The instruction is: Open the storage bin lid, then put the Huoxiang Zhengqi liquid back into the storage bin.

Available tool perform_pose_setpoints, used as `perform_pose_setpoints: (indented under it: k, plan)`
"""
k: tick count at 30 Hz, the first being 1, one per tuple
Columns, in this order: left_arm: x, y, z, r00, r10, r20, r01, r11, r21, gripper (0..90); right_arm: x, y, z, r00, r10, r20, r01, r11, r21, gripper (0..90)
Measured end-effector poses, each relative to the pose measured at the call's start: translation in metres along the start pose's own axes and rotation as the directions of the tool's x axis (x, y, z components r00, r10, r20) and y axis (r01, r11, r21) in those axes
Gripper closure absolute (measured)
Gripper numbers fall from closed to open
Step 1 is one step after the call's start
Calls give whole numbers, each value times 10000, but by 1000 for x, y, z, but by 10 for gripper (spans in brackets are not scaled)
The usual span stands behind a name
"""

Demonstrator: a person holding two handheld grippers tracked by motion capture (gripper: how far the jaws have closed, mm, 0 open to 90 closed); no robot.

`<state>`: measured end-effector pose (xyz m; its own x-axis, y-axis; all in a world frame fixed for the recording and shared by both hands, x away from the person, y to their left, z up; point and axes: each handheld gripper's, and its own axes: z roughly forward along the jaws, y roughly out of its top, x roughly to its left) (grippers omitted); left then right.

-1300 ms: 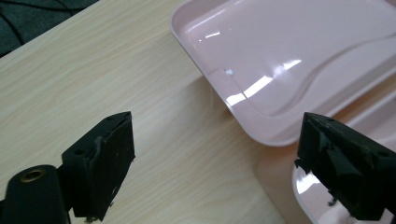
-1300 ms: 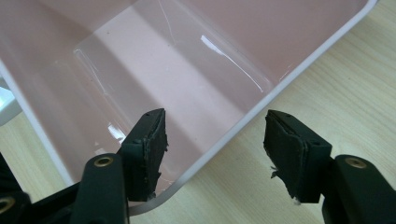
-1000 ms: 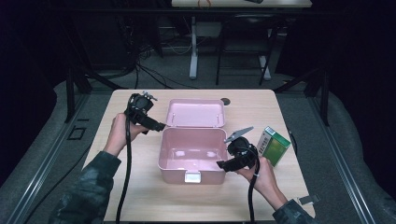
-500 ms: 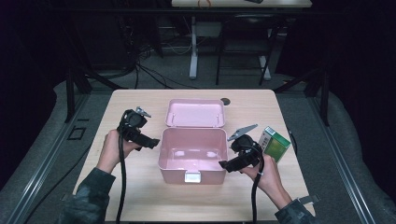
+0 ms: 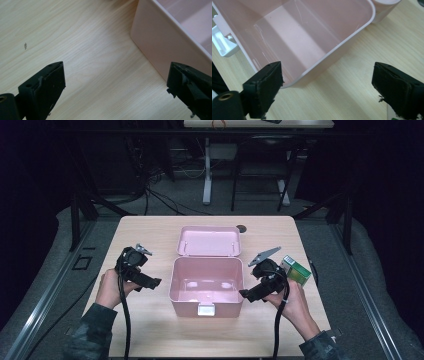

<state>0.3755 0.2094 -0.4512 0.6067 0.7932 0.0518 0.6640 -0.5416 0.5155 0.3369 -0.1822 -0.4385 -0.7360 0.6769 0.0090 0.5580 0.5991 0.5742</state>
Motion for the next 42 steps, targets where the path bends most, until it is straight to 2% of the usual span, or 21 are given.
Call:
perform_pose_setpoints:
  k: [3,7,14,20,24,27,29,31,36,37,38,39,40,41,42]
  plan:
    - [4,-4,4,9996,-114,251,115,9999,-2,15,-5,5,-5,9998,-163,112,161,9996,223,9]
    - [10,-9,11,9989,-292,357,285,9994,180,13,-11,10,-13,9989,-399,258,388,9984,401,0]
    - [9,-9,14,9991,-200,366,190,9995,257,11,-20,17,-23,9979,-577,300,554,9957,737,0]
    - [9,-10,17,9993,-169,327,156,9992,377,9,-32,24,-35,9956,-767,539,707,9918,1067,0]
    - [9,-10,17,9995,-151,295,139,9991,403,9,-43,26,-40,9952,-695,687,602,9899,1286,0]
    - [9,-10,17,9994,-145,303,133,9991,396,9,-56,25,-44,9948,-613,811,467,9841,1711,0]
    - [9,-10,17,9994,-143,300,131,9991,411,9,-58,24,-44,9948,-582,839,430,9839,1737,0]
    - [8,-10,17,9994,-135,313,121,9989,444,9,-69,23,-47,9946,-505,902,314,9789,2017,0]
    - [7,-10,17,9995,-86,311,71,9988,491,9,-82,19,-49,9943,-308,1025,74,9752,2212,0]
    - [7,-10,18,9995,-64,309,48,9987,502,9,-89,16,-49,9930,-248,1155,-41,9699,2435,0]
    - [7,-10,18,9995,-64,309,48,9987,502,9,-89,16,-49,9930,-248,1155,-41,9699,2435,0]
    - [7,-9,18,9995,-42,309,26,9987,507,9,-95,14,-48,9926,-146,1206,-174,9652,2608,0]
    - [7,-10,18,9995,-43,314,27,9987,507,9,-95,14,-48,9926,-146,1206,-174,9652,2608,0]
    - [7,-10,19,9994,-55,328,37,9986,531,8,-101,12,-47,9912,-209,1306,-170,9593,2819,0]
    - [7,-10,19,9994,-55,328,37,9986,531,8,-101,12,-47,9912,-209,1306,-170,9593,2819,0]
